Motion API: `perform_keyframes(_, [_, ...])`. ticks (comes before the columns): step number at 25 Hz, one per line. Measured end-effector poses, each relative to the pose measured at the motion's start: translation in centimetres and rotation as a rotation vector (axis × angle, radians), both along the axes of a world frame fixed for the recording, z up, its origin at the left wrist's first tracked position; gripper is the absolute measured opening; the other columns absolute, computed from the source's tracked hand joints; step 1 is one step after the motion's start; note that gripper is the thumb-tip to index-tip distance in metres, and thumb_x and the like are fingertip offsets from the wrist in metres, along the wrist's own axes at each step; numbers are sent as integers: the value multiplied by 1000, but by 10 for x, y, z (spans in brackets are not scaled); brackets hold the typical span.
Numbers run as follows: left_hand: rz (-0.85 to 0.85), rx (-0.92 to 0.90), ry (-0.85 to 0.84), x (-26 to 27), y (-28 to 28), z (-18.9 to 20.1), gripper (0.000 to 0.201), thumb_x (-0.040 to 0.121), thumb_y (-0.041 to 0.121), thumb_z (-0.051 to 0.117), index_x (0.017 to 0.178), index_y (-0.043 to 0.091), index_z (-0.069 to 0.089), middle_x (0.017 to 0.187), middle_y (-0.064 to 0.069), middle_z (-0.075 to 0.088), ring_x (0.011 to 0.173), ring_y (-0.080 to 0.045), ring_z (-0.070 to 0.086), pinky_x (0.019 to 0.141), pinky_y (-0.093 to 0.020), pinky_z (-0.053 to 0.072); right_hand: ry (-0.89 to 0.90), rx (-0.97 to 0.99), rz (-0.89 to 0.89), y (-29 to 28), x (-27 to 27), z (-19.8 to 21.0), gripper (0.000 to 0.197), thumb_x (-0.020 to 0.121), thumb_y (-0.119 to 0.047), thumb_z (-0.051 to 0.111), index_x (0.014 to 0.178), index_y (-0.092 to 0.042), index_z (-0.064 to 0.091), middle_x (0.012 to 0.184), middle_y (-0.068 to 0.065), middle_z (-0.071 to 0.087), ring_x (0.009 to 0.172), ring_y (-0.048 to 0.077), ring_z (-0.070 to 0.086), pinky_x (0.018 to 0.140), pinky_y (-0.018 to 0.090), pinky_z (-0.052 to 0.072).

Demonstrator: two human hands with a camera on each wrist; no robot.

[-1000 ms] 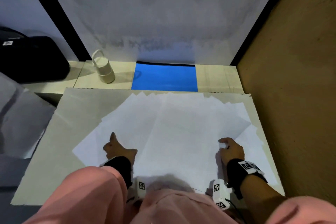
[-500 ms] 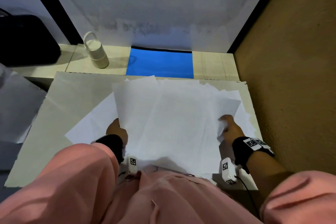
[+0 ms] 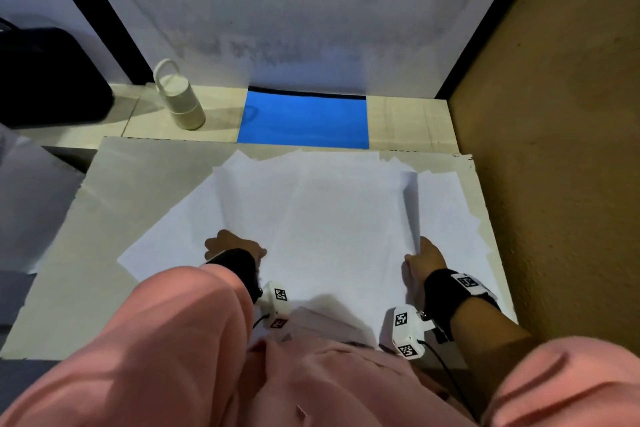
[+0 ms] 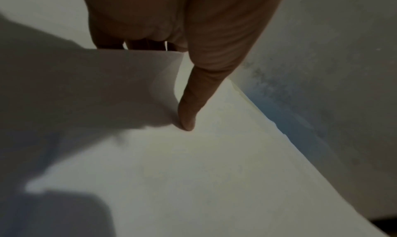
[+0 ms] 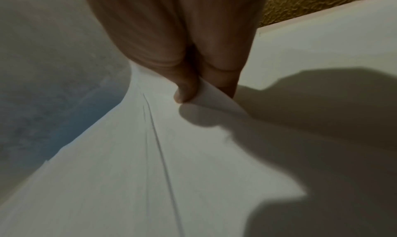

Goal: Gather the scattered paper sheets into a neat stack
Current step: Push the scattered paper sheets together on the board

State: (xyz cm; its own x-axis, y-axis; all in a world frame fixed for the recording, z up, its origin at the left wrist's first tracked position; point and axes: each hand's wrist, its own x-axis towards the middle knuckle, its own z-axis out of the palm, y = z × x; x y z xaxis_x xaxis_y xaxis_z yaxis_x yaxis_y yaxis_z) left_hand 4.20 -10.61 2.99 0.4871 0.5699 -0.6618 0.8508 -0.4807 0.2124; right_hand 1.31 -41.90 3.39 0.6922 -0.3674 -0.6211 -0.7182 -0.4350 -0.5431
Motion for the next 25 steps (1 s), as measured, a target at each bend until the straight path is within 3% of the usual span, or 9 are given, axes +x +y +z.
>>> perform_keyframes(2, [-7, -60, -76, 0, -2, -4, 66, 74, 14, 73, 129, 3, 38, 134, -19, 39, 117, -39, 51, 96, -43, 47, 54, -7, 30, -7, 5, 1, 17, 82, 5, 48, 96, -4, 53, 74, 10, 52, 79, 29, 51, 65, 28, 41])
perform_keyframes(6, [-49, -195, -274, -4, -15, -14, 69, 84, -2, 52, 144, 8, 21, 139, -21, 44, 121, -39, 51, 99, -41, 45, -22, 41, -79, -3, 13, 2, 33, 93, -14, 50, 122, 1, 45, 112, 23, 58, 95, 33, 55, 76, 30, 37])
perform_keyframes(8, [-78, -279, -238, -7, -22, -17, 73, 86, -2, 47, 149, 13, 13, 147, -14, 36, 129, -34, 44, 104, -36, 40, -91, 127, -195, 13, 17, 4, 31, 96, -20, 45, 121, -2, 38, 110, 23, 55, 88, 28, 50, 73, 31, 36])
perform_keyframes(11, [-159, -324, -200, -9, -34, -18, 61, 84, -3, 45, 142, 2, 26, 141, -21, 43, 125, -36, 46, 100, -34, 40, -92, 183, -143, 30, 19, -2, 35, 96, -26, 45, 122, -4, 38, 104, 17, 55, 86, 25, 50, 74, 30, 37])
perform_keyframes(14, [-43, -391, -273, -15, -48, -10, 55, 91, 20, 52, 139, 2, 32, 142, -18, 44, 128, -32, 45, 99, -29, 35, -59, 224, -8, 32, 19, -13, 41, 91, -30, 56, 122, -4, 47, 109, 16, 61, 88, 25, 55, 76, 31, 44])
perform_keyframes(17, [9, -445, -319, -22, -55, -6, 91, 79, 38, 70, 148, 7, 19, 153, -13, 30, 139, -28, 33, 112, -35, 30, -55, 236, 88, 32, 17, -20, 51, 84, -45, 61, 123, -13, 54, 121, 13, 63, 101, 27, 61, 91, 36, 49])
perform_keyframes(21, [-88, -437, -353, -32, -69, -1, 97, 74, 11, 76, 148, 9, 15, 153, -10, 30, 140, -27, 31, 111, -31, 28, 18, 162, 172, 35, 12, -17, 74, 72, -66, 60, 120, -11, 52, 117, 9, 61, 103, 28, 60, 85, 35, 50])
perform_keyframes(23, [-104, -361, -379, -30, -71, -1, 85, 78, 2, 69, 147, 6, 20, 151, -14, 34, 136, -29, 38, 108, -29, 30, -6, -23, 233, 28, 10, -14, 72, 71, -69, 58, 118, -15, 48, 119, 9, 51, 110, 30, 53, 91, 41, 47])
perform_keyframes(25, [-30, -316, -404, -28, -59, -5, 75, 81, 1, 65, 145, 3, 24, 147, -19, 39, 131, -33, 43, 107, -33, 34, -62, -258, 104, 9, 9, -9, 64, 70, -65, 61, 114, -21, 47, 123, 8, 44, 117, 32, 44, 95, 50, 42])
